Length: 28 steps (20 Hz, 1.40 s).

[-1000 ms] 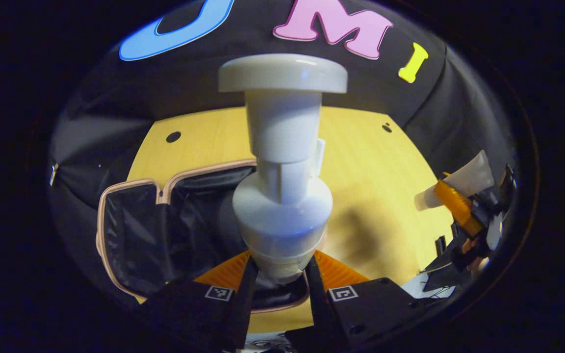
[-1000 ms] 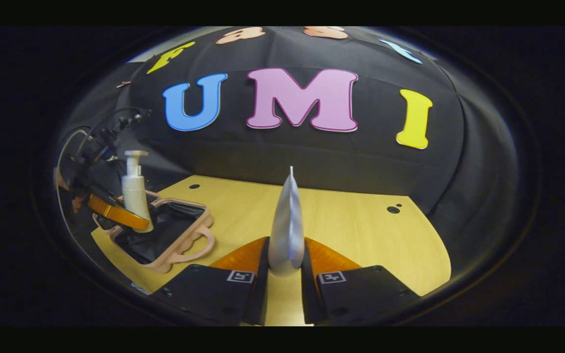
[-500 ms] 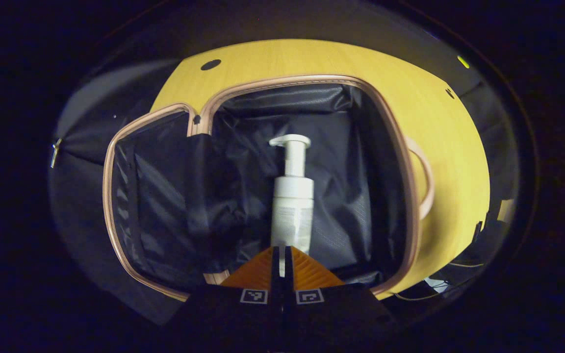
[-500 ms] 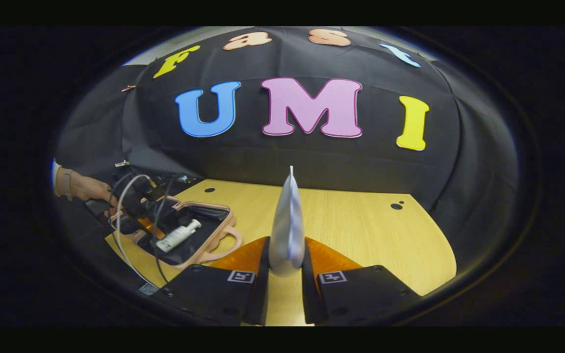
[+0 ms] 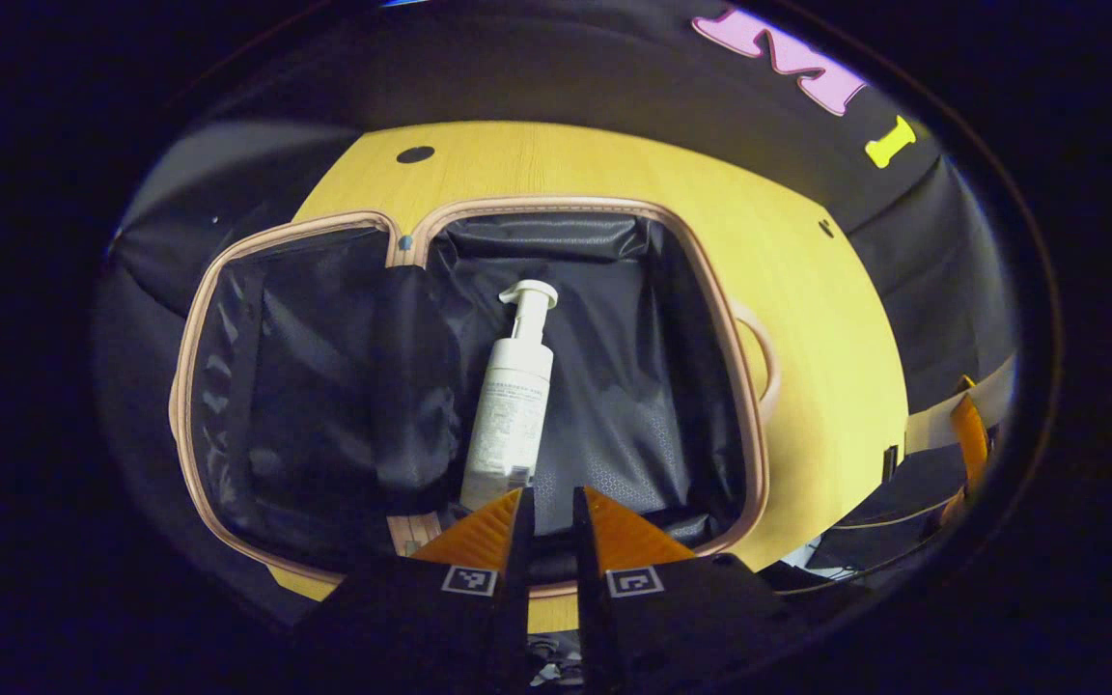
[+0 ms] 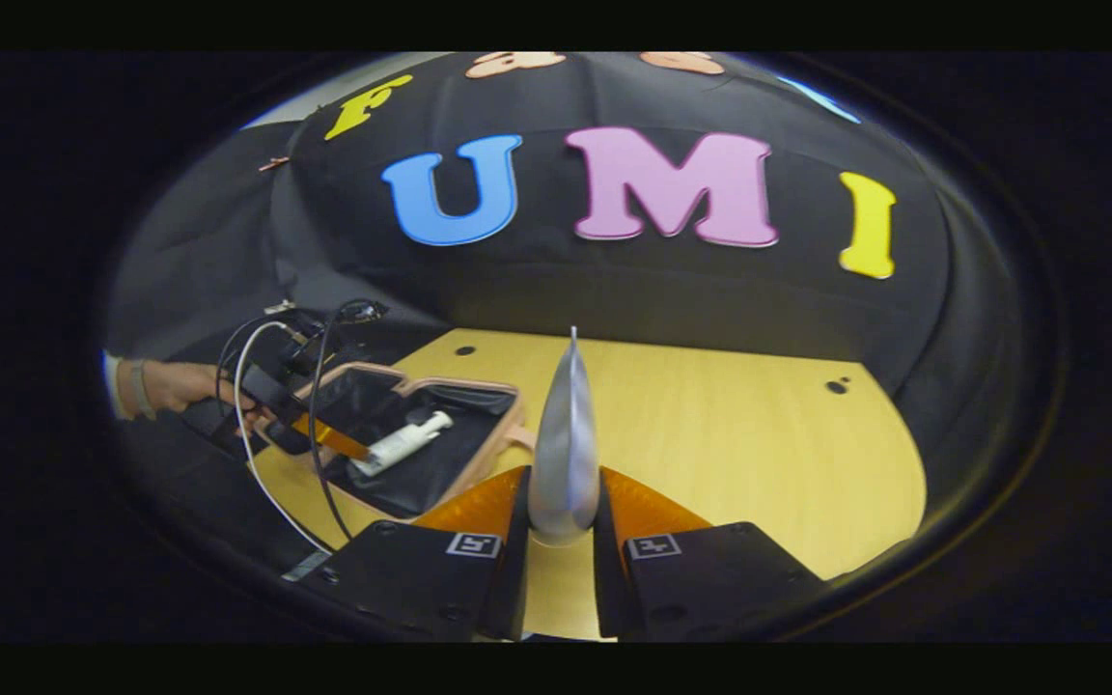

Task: First open the suitcase, pack the skin care products into it, and then close the suitcase.

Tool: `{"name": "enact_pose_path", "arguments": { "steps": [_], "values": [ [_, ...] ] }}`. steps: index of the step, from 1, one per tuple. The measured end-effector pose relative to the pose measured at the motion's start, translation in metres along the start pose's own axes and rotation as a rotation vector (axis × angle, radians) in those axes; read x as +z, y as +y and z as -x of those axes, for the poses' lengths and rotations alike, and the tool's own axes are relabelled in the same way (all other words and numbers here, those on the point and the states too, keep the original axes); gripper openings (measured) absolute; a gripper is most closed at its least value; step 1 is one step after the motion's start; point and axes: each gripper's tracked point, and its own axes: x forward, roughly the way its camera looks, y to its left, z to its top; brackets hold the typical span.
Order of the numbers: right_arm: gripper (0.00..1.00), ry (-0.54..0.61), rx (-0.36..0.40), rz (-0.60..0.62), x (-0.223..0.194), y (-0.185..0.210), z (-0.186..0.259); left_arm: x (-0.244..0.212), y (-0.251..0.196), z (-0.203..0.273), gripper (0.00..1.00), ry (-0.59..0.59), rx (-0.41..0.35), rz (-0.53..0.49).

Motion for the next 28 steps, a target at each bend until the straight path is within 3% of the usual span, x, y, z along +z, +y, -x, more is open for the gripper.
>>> {"name": "enact_pose_path", "arguments": {
  "steps": [1, 3, 4, 5, 8, 9, 11, 12, 13, 14, 15, 16, 20, 24, 27, 28],
  "values": [
    [0.32, 0.050, 0.059, -0.047, -0.002, 0.021, -0.017, -0.004, 0.009, 0.013, 0.34, -0.057, -0.020, 0.019],
    [0.32, 0.191, 0.159, -0.176, -0.012, 0.065, -0.059, -0.015, 0.029, 0.038, 0.58, -0.138, -0.035, 0.049],
    [0.32, 0.256, 0.184, -0.225, -0.020, 0.081, -0.079, -0.024, 0.042, 0.051, 0.57, -0.167, -0.036, 0.068],
    [0.32, 0.335, 0.190, -0.257, -0.032, 0.097, -0.099, -0.035, 0.056, 0.062, 0.61, -0.194, -0.024, 0.089],
    [0.32, 0.504, 0.121, -0.253, -0.075, 0.113, -0.156, -0.071, 0.108, 0.094, 0.80, -0.238, 0.030, 0.192],
    [0.32, 0.559, 0.091, -0.235, -0.089, 0.114, -0.167, -0.085, 0.123, 0.101, 0.72, -0.245, 0.042, 0.241],
    [0.32, 0.662, 0.018, -0.221, -0.113, 0.116, -0.184, -0.107, 0.152, 0.109, 0.72, -0.262, 0.061, 0.339],
    [0.24, 0.690, -0.016, -0.216, -0.120, 0.115, -0.190, -0.115, 0.165, 0.113, 0.72, -0.268, 0.065, 0.380],
    [0.33, 0.697, -0.044, -0.216, -0.123, 0.114, -0.195, -0.122, 0.177, 0.117, 0.72, -0.271, 0.075, 0.413],
    [0.25, 0.685, -0.068, -0.229, -0.123, 0.114, -0.201, -0.126, 0.192, 0.121, 0.72, -0.279, 0.091, 0.437],
    [0.35, 0.693, -0.082, -0.235, -0.124, 0.116, -0.201, -0.127, 0.206, 0.122, 0.72, -0.285, 0.107, 0.455],
    [0.31, 0.698, -0.091, -0.237, -0.120, 0.116, -0.194, -0.123, 0.221, 0.123, 0.72, -0.291, 0.125, 0.474],
    [0.93, 0.443, -0.013, -0.223, -0.067, 0.132, -0.175, -0.082, 0.269, 0.126, 0.73, -0.351, 0.156, 0.514],
    [0.96, 0.234, 0.065, -0.181, -0.013, 0.127, -0.115, -0.029, 0.317, 0.106, 0.77, -0.376, 0.149, 0.590],
    [0.95, 0.154, 0.043, -0.161, 0.006, 0.101, -0.069, 0.008, 0.342, 0.080, 0.78, -0.355, 0.114, 0.646],
    [0.96, 0.136, 0.026, -0.167, 0.010, 0.092, -0.056, 0.017, 0.354, 0.069, 0.79, -0.333, 0.137, 0.642]
  ]
}}
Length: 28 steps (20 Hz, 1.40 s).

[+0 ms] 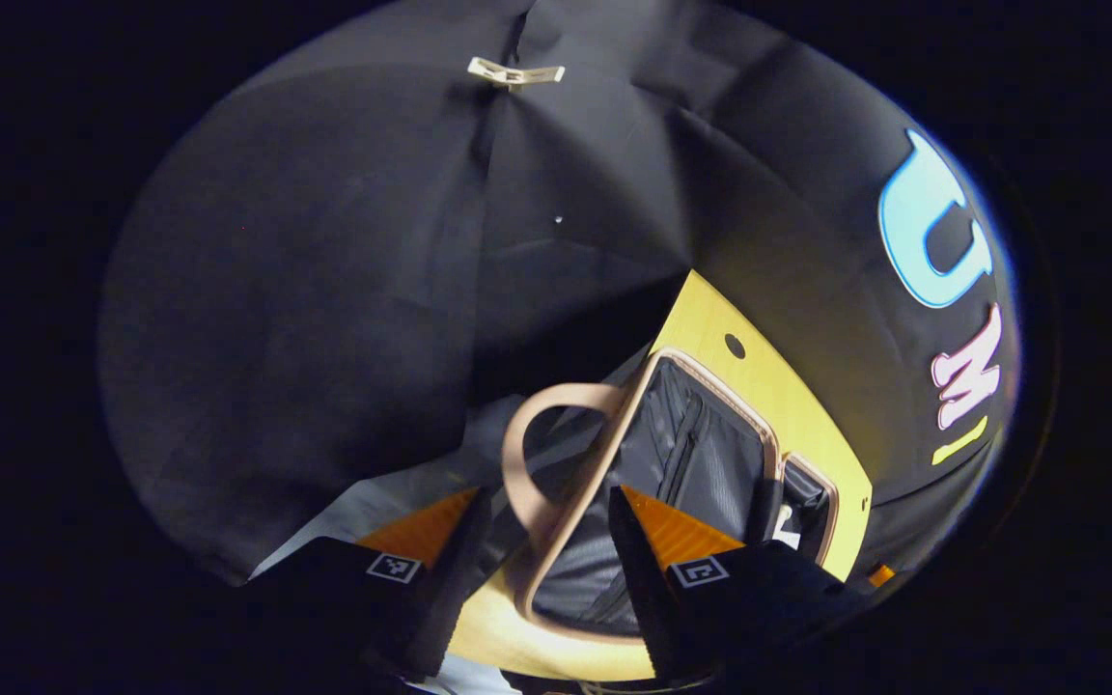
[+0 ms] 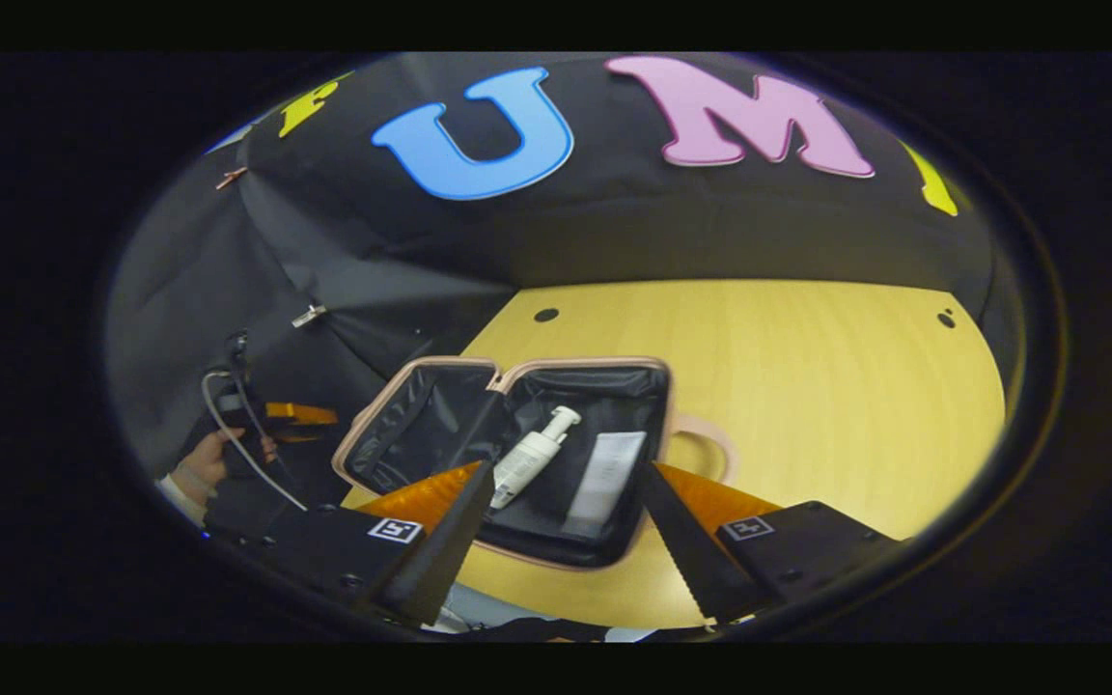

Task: First open the suitcase, pack the skin care products into it, and then close the suitcase.

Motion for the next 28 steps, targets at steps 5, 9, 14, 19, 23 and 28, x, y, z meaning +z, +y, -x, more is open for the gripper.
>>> {"name": "enact_pose_path", "arguments": {
  "steps": [5, 9, 14, 19, 23, 28],
  "values": [
    [0.96, -0.055, -0.099, 0.032, 0.009, -0.039, 0.048, 0.006, 0.038, -0.058, 0.79, 0.117, 0.172, -0.056],
    [0.95, -0.033, -0.149, 0.047, 0.005, -0.055, 0.065, -0.019, 0.044, -0.094, 0.79, 0.240, 0.210, -0.073],
    [0.96, -0.010, -0.155, 0.056, 0.001, -0.058, 0.064, -0.012, 0.026, -0.096, 0.19, 0.242, 0.116, -0.129],
    [0.95, -0.035, -0.108, 0.051, 0.006, -0.045, 0.058, 0.016, -0.016, -0.048, 0.13, 0.174, 0.026, -0.160],
    [0.96, -0.082, -0.050, 0.052, 0.016, -0.037, 0.066, 0.044, -0.080, 0.023, 0.07, 0.066, -0.058, -0.257],
    [0.96, -0.160, 0.006, 0.026, 0.028, -0.052, 0.095, 0.046, -0.210, 0.119, 0.10, -0.040, -0.231, -0.329]
  ]
}}
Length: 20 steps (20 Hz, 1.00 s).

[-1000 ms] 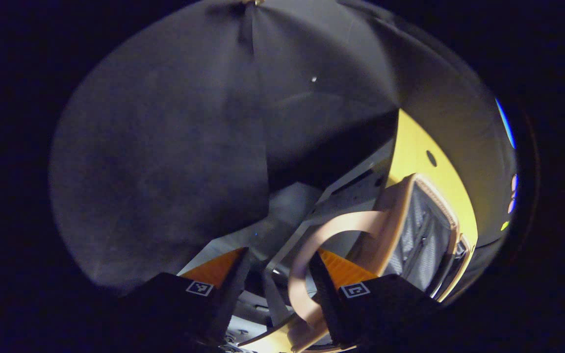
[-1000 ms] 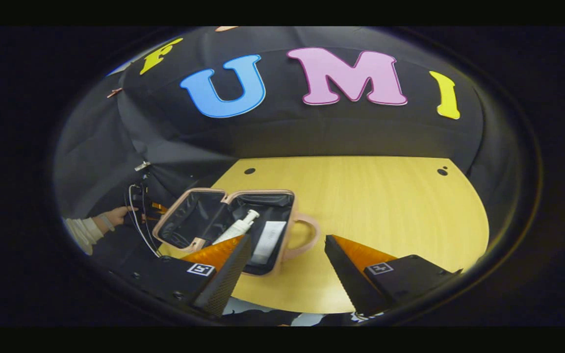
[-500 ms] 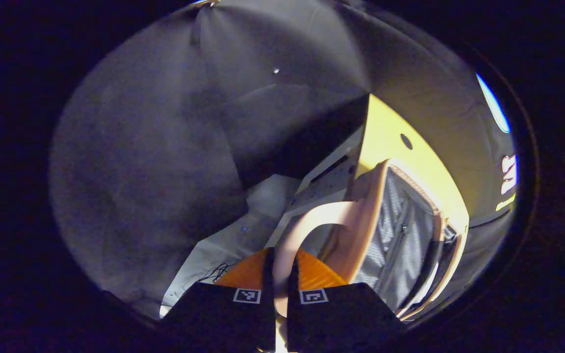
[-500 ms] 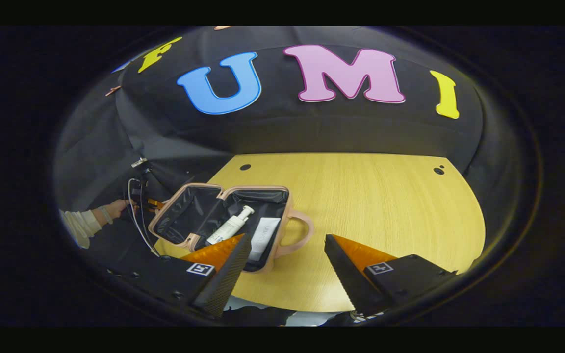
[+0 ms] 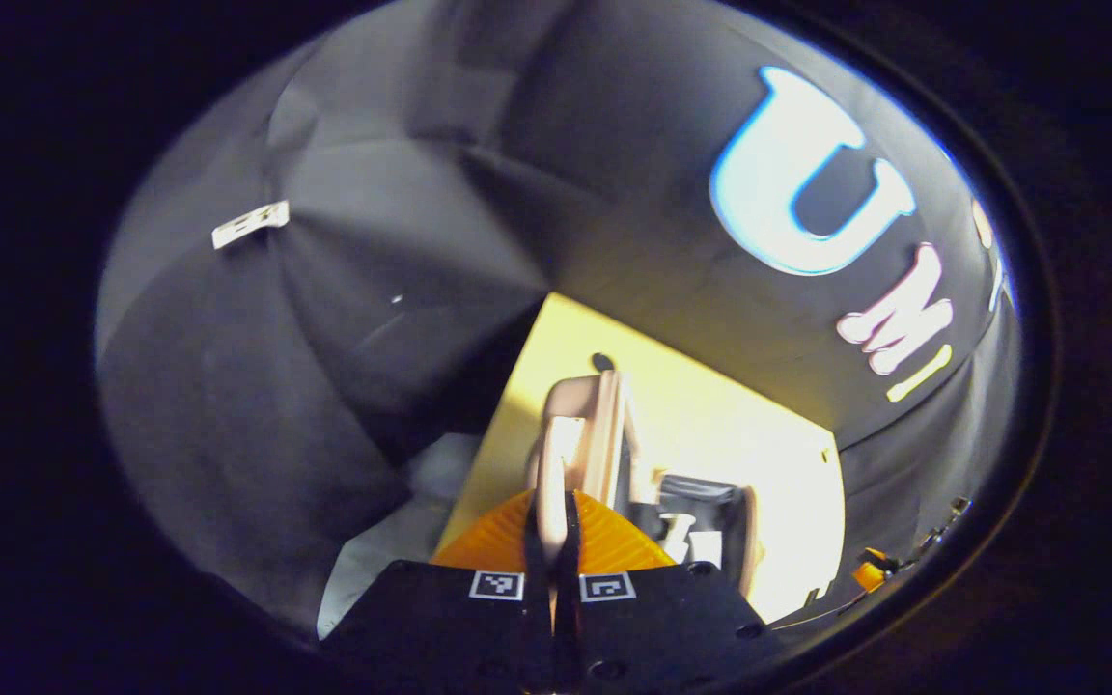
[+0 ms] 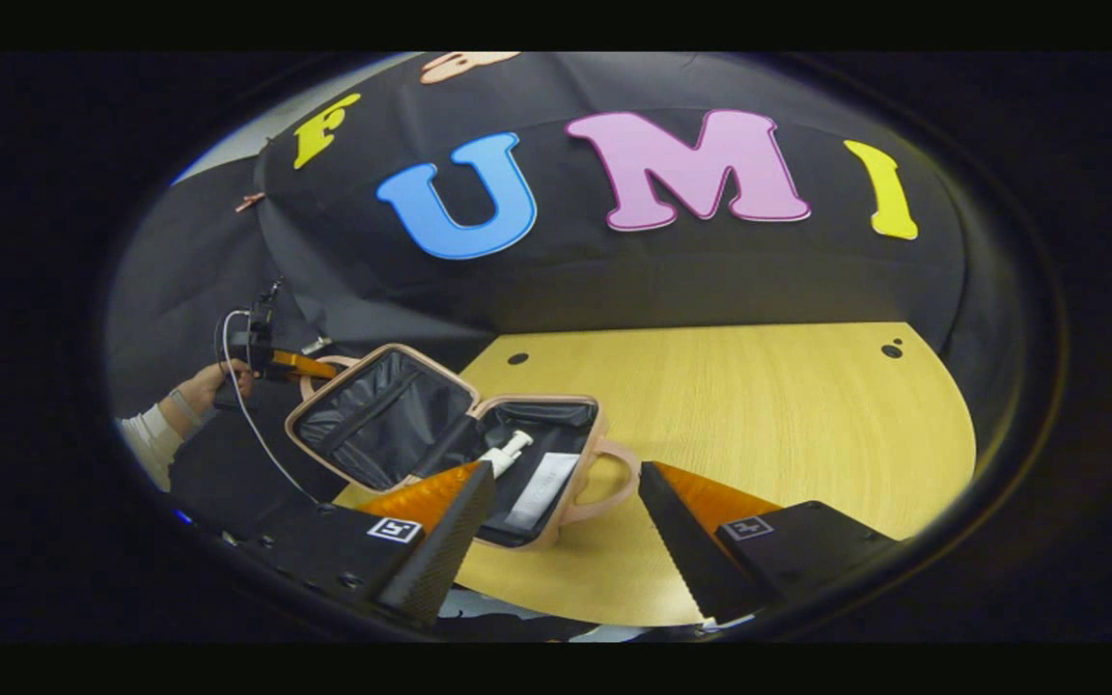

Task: First open the suitcase, pack the skin care products into it, and then close the suitcase.

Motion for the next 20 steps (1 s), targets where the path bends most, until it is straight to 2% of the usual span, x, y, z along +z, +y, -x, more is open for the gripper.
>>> {"name": "enact_pose_path", "arguments": {
  "steps": [1, 5, 8, 11, 13, 17, 20],
  "values": [
    [0.95, -0.017, 0.001, -0.005, 0.003, -0.008, 0.008, 0.003, -0.032, 0.006, 0.06, -0.008, -0.026, -0.040],
    [0.95, -0.043, -0.010, -0.029, 0.002, -0.050, 0.047, -0.016, -0.167, 0.007, 0.07, -0.033, -0.165, -0.150],
    [0.95, -0.081, -0.055, 0.001, 0.008, -0.090, 0.085, -0.051, -0.254, -0.024, 0.07, -0.031, -0.273, -0.141],
    [0.95, -0.110, -0.129, 0.024, 0.014, -0.134, 0.131, -0.109, -0.313, -0.069, 0.07, 0.020, -0.331, -0.165],
    [0.96, -0.120, -0.184, 0.000, 0.010, -0.161, 0.161, -0.150, -0.338, -0.104, 0.07, 0.093, -0.345, -0.169],
    [0.95, -0.137, -0.308, -0.070, -0.009, -0.206, 0.208, -0.222, -0.349, -0.173, 0.07, 0.218, -0.290, -0.199],
    [0.96, -0.164, -0.367, -0.126, -0.024, -0.236, 0.225, -0.263, -0.345, -0.199, 0.07, 0.242, -0.210, -0.318]
  ]
}}
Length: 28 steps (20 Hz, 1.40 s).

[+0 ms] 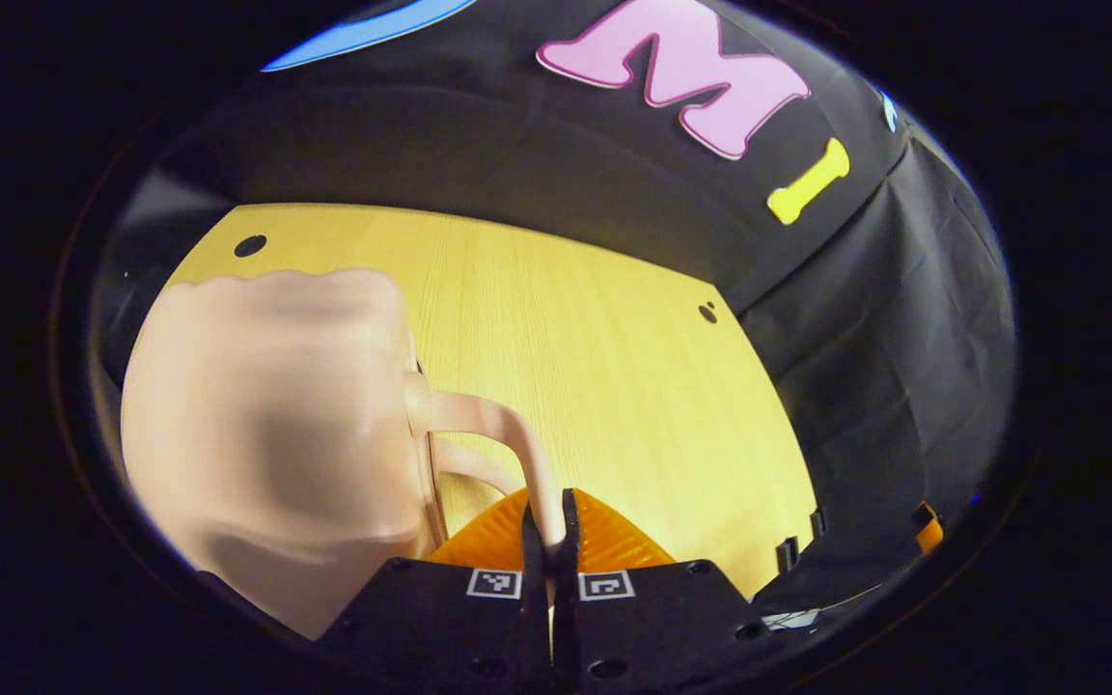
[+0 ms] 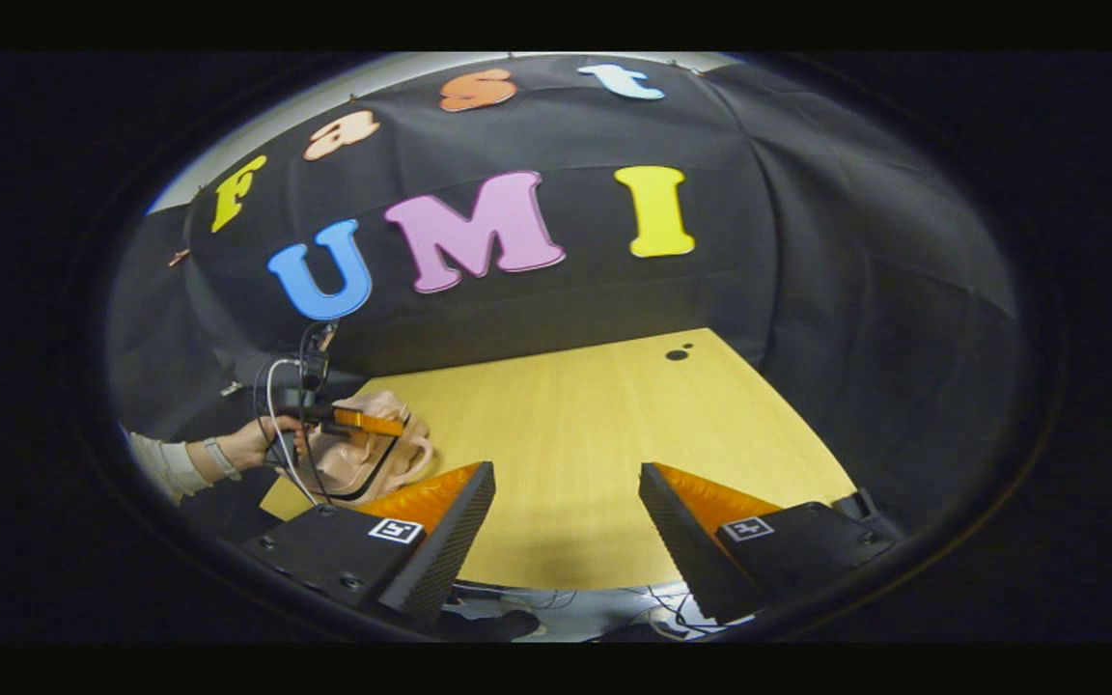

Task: First open the suitcase, pack the skin care products into it, and then close the suitcase.

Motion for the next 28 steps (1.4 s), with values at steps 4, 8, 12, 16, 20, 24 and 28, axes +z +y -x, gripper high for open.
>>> {"name": "enact_pose_path", "arguments": {
  "steps": [4, 8, 12, 16, 20, 24, 28],
  "values": [
    [0.95, 0.008, 0.014, -0.002, -0.018, -0.029, 0.010, -0.003, -0.004, -0.011, 0.16, -0.022, 0.136, -0.132],
    [0.96, 0.028, 0.091, 0.112, -0.020, -0.057, 0.008, 0.003, -0.019, 0.010, 0.41, -0.135, 0.240, -0.181],
    [0.96, 0.028, 0.208, 0.247, -0.005, -0.056, 0.006, 0.010, -0.085, 0.080, 0.92, -0.322, 0.287, -0.271],
    [0.96, -0.135, 0.239, 0.387, 0.057, -0.031, 0.006, 0.028, -0.158, 0.181, 0.94, -0.578, 0.369, -0.388],
    [0.96, -0.330, 0.202, 0.401, 0.122, 0.013, 0.015, 0.035, -0.224, 0.267, 0.95, -0.809, 0.365, -0.390],
    [0.96, -0.507, 0.202, 0.407, 0.177, 0.064, 0.042, 0.042, -0.254, 0.324, 0.96, -0.924, 0.316, -0.318],
    [0.95, -0.610, 0.191, 0.366, 0.204, 0.097, 0.064, 0.058, -0.236, 0.357, 0.97, -0.983, 0.401, -0.284]
  ]
}}
